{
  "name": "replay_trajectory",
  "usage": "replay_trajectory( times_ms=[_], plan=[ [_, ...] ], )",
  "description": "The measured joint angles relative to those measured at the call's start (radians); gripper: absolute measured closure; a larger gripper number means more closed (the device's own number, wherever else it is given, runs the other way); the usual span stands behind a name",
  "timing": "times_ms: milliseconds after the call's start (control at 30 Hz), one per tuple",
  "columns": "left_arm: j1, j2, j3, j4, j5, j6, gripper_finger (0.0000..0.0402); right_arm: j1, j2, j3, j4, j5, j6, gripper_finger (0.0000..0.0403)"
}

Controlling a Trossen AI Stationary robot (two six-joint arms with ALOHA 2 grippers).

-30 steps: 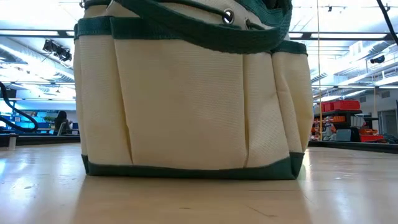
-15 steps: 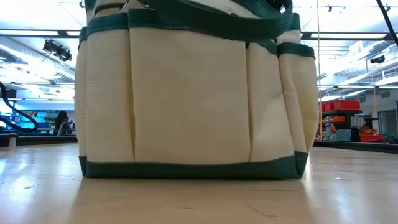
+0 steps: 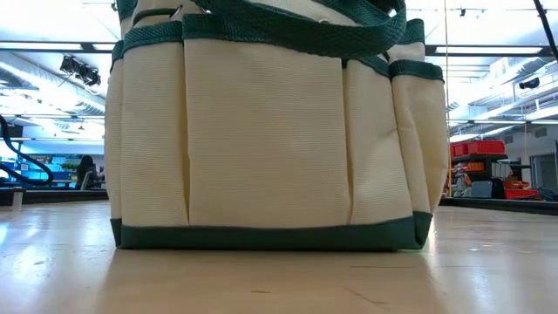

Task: Pick & Place Garden tools in Gardening bag
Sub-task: Put the green spray bottle into the gray gardening bag

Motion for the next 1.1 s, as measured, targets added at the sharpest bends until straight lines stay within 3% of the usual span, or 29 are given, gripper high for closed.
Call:
replay_trajectory(
  times_ms=[333, 600, 1100],
  plan=[
    [0.003, -0.102, 0.001, -0.084, -0.126, 0.0, 0.0273, -0.045, -0.05, 0.0, -0.146, 0.13, 0.076, 0.0275],
    [0.005, -0.166, 0.0, -0.24, -0.246, -0.028, 0.0273, -0.141, -0.047, 0.0, -0.253, 0.079, 0.14, 0.0275],
    [0.007, -0.187, 0.0, -0.522, -0.315, -0.158, 0.0273, -0.324, 0.009, -0.001, -0.28, -0.071, 0.108, 0.0275]
  ],
)
